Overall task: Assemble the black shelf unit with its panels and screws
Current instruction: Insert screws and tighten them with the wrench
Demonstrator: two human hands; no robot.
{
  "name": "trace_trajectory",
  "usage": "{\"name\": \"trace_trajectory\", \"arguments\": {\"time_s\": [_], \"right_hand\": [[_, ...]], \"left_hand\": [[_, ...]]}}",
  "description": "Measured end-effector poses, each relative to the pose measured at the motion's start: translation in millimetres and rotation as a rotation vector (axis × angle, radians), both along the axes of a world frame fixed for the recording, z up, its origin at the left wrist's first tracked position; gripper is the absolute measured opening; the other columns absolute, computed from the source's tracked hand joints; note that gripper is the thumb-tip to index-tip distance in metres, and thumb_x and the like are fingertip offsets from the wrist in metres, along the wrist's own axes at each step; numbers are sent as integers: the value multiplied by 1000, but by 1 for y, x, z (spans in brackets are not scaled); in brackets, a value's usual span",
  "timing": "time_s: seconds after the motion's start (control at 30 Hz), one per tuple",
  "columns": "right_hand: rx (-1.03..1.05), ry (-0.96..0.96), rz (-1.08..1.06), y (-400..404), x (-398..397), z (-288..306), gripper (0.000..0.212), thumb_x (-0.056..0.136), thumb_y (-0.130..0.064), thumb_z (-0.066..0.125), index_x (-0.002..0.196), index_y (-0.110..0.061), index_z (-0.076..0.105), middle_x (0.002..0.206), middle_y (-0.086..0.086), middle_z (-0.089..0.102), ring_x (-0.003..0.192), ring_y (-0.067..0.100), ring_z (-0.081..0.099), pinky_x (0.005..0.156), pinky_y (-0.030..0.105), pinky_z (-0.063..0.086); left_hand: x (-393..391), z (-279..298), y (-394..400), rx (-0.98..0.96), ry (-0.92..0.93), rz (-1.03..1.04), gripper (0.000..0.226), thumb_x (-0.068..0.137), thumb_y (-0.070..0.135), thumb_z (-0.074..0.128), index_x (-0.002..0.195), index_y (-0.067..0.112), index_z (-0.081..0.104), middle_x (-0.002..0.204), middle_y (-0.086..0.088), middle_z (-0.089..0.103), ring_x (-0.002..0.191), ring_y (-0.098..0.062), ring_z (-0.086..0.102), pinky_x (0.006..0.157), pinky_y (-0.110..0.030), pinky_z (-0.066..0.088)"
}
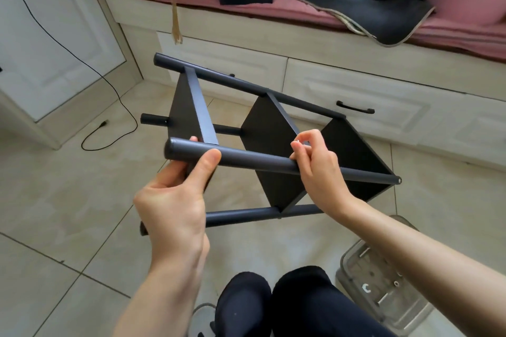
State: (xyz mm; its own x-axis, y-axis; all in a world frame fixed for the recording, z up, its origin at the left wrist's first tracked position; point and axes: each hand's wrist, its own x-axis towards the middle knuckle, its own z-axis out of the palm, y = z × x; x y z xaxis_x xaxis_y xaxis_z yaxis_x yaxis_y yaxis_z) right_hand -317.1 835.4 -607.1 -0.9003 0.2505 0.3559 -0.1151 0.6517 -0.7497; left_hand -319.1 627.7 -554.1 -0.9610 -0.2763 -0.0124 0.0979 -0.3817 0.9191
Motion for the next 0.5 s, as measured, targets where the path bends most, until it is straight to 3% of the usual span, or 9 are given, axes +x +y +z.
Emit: {"name": "trace_trajectory", "arguments": {"time_s": [0.13, 0.3, 0.5], "right_hand": [[-17, -53, 36, -20, 0, -1, 9, 103, -30, 44, 102, -21, 46, 70, 0, 59, 65, 17, 59, 59, 34, 51], [40, -133, 54, -39, 1, -20, 7, 102, -33, 45, 102, -25, 45, 75, -10, 60, 72, 9, 64, 61, 19, 52], [43, -202, 89, -66, -9, -46, 5, 102, -33, 46, 101, -29, 45, 78, -6, 63, 73, 11, 65, 68, 31, 59]], "left_hand": [[-1, -4, -27, -5, -25, -13, 23, 60, 27, 85, 83, 25, 83, 95, 5, 79, 94, -6, 74, 80, -9, 52], [4, -34, -61, -37, -98, -39, 37, 59, 26, 85, 95, 18, 79, 99, 2, 78, 98, -8, 73, 83, -10, 52], [-2, -81, -101, 53, -242, -9, 43, 54, 23, 84, 94, 9, 77, 96, -4, 78, 96, -14, 73, 88, -22, 53]]}}
